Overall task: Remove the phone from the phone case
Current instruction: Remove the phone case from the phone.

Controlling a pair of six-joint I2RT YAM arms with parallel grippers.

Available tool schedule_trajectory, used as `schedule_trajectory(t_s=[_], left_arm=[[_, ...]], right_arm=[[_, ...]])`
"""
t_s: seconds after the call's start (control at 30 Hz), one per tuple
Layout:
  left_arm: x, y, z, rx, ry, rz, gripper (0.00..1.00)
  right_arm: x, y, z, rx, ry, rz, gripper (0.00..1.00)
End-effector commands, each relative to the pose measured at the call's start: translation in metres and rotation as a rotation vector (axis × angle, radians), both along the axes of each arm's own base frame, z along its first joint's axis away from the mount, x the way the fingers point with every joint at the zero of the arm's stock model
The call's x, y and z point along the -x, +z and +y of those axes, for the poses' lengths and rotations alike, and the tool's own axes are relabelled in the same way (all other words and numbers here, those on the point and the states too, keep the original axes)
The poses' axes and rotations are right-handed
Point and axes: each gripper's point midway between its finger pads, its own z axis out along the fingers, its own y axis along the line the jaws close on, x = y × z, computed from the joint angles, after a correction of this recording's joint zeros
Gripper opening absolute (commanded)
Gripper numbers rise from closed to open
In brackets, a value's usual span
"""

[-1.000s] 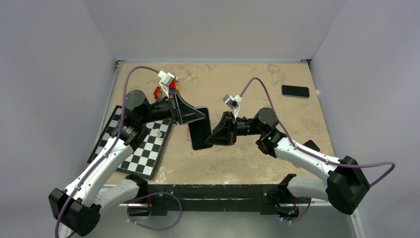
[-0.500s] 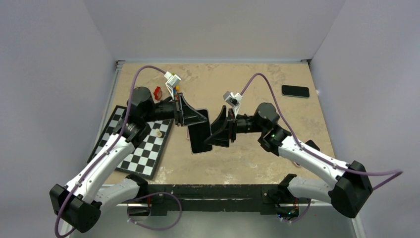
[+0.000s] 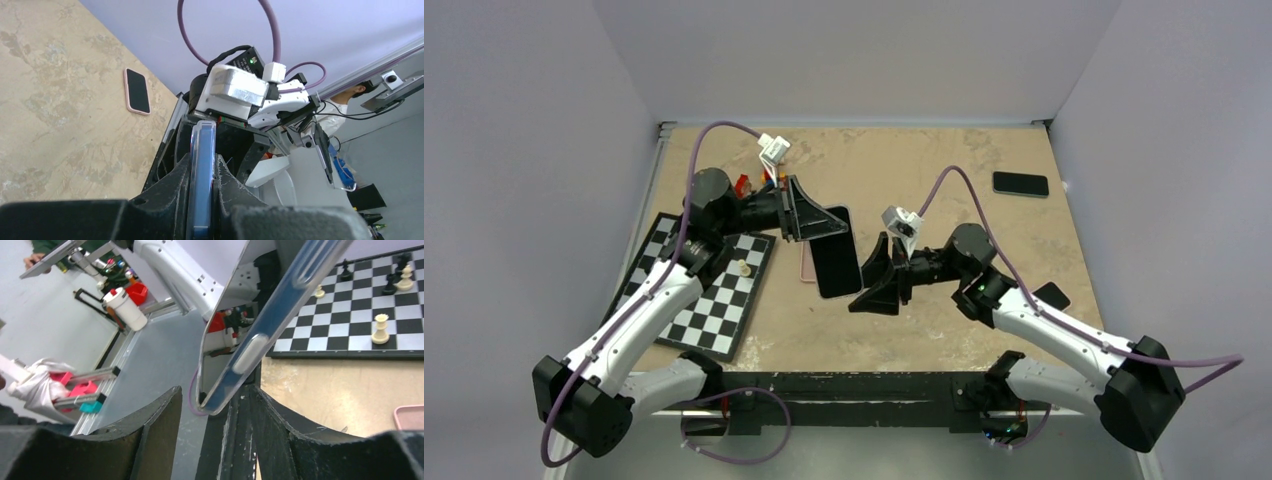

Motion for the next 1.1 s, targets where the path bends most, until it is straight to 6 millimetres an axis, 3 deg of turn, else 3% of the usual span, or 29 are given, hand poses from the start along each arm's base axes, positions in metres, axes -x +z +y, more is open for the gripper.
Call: schedule_trajectory(t_s=[0.0, 0.17, 0.4, 0.67, 1.07], left_arm=[[0.004, 0.040, 0.001, 0.104, -0.021, -0.073, 0.00], [0.008, 0.035, 0.002, 0.085, -0.033, -0.067, 0.00], [0.016, 0.034, 0.005, 0.073, -0.046, -0.112, 0.00], [0.019, 0.034, 0.007, 0.066, -0.048, -0.139, 0.00], [0.022, 0.030, 0.009, 0.049, -0.043, -0.152, 0.00]], right_arm=[[0.020, 0.011, -0.008, -0.065, 0.106, -0.098, 0.54], [0.024, 0.014, -0.011, -0.078, 0.116, -0.134, 0.52], [0.011, 0.017, -0.008, -0.085, 0.094, -0.100, 0.52], [0.012, 0.025, -0.005, -0.099, 0.140, -0.117, 0.39], [0.016, 0.028, -0.005, -0.120, 0.174, -0.111, 0.42]])
